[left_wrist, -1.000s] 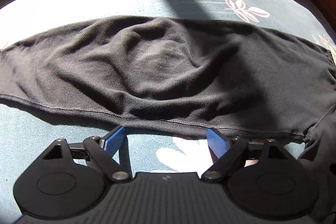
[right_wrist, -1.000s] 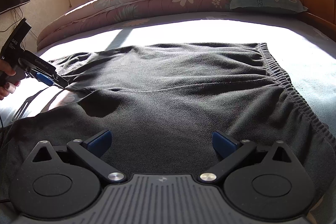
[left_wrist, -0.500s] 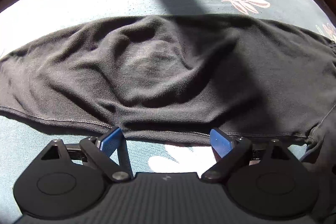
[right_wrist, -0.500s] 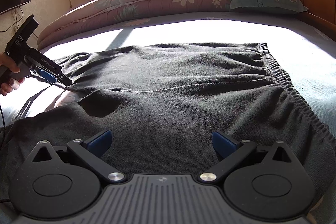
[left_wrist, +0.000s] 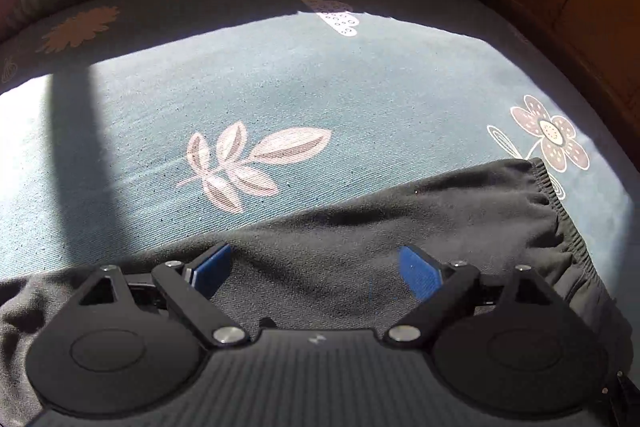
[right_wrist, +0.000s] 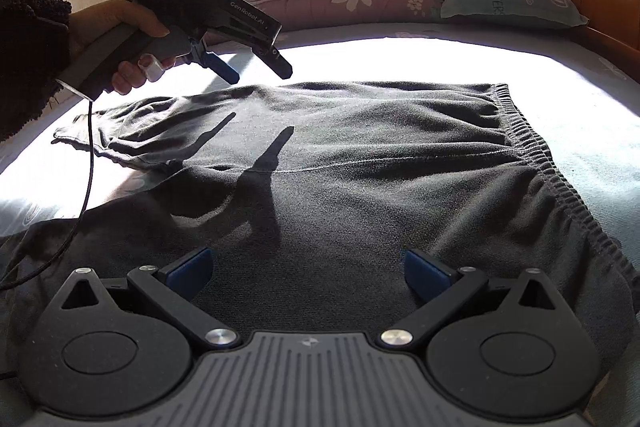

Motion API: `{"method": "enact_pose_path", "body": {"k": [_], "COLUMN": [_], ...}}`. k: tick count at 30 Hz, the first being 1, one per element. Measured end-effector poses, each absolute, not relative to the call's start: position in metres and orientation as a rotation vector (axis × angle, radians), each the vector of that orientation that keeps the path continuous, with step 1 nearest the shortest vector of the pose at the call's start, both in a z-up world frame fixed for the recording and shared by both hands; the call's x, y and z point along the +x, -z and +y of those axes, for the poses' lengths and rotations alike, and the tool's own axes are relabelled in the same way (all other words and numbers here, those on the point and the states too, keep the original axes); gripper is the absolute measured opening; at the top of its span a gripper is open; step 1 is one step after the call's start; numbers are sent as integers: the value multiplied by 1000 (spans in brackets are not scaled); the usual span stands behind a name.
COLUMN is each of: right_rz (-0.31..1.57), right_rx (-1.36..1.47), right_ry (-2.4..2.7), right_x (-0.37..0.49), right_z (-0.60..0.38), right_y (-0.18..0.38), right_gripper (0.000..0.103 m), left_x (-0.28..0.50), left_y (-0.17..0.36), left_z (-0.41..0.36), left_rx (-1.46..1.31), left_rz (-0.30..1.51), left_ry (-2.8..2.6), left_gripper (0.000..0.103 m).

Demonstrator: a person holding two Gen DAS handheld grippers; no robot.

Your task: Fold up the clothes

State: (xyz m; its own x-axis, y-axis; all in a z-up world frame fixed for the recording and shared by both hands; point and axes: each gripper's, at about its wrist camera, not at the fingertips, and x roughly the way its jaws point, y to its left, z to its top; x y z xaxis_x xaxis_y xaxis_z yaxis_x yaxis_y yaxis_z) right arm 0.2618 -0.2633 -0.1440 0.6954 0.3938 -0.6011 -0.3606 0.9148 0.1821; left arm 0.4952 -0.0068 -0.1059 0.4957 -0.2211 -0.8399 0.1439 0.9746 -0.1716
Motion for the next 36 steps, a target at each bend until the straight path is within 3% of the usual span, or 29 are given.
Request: {"method": "enact_pose_path", "body": {"k": [3,10,16,24,28,30,36], "right_rz": [689,702,706,709,711,712,714], "right_rx": [72,128,124,142,143,149,147], "right_ry": [-425,-429,-429,-432,-433,-434,-436], "right_x": [262,262,262,261,259,259,259], "right_z": [-267,-276,-276,-279,-279,-280,-280], "right_y": [143,141,141,140,140,139,139], "right_gripper": [103,103,103,103,103,103,103], "left_x": [500,493,512,485,496,507,525], "left_y": [127,107,123,92,116,127,114], "left_z": [-4,2,-28,-110,-143,-148,-161], "left_rx": [-128,-254,-153,104,227,220,160], "left_rz": [1095,1007,1055,981,1003,1009,1030], "left_ry": [189,236,196,391,366,349,343], "left_gripper": [90,90,93,93,95,103,98]}}
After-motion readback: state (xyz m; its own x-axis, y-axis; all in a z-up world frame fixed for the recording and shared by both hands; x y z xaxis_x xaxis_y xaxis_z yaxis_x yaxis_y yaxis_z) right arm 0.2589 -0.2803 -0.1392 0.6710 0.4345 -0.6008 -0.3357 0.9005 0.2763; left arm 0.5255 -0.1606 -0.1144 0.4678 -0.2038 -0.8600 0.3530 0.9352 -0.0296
